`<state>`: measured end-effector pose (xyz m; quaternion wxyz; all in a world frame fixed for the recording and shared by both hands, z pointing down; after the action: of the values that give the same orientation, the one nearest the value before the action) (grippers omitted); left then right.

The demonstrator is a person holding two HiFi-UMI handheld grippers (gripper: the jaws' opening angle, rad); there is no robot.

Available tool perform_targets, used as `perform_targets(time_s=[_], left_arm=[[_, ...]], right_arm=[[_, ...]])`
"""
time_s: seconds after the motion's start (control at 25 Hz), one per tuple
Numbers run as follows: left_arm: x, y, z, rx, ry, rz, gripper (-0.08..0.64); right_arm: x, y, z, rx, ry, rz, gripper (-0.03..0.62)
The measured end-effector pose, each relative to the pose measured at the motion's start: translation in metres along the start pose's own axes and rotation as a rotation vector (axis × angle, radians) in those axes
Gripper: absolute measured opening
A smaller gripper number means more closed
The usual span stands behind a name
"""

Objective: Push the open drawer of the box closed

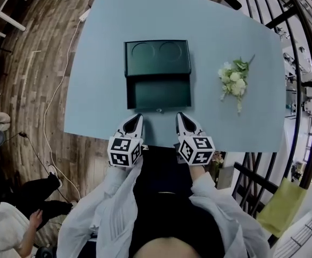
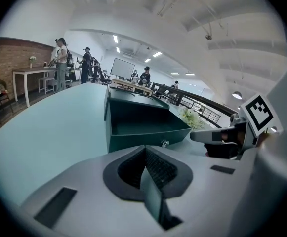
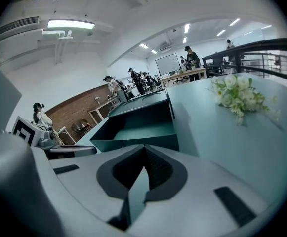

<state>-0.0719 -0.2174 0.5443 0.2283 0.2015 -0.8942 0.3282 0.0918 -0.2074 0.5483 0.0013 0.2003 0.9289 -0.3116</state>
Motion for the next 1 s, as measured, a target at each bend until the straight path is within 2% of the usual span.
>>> perform_targets(time_s=[0.52,1.0], left_arm=[[0.003,-0.02,0.01,0.009,0.035,0.024,0.015],[-0.002,-0.021,0.02,-0.03,0.025,0.013,0.015]], right_arm=[[-0.016,-0.02,0.006,0.012,-0.079,-0.022,0.006],[-0.018,-0.021,0.014,-0.005,-0.078,-0.026,0.006]])
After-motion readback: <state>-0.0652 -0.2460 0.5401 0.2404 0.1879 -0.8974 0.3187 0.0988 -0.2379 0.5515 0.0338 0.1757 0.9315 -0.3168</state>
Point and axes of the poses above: the fingertips, and each gripper's own axes: y backward along the fingers, x to its left, z out of its top, the point moved 2 cm from there along y, backward along the fingers, and after that the axes turned 15 degrees about y, right-handed, at the moved point
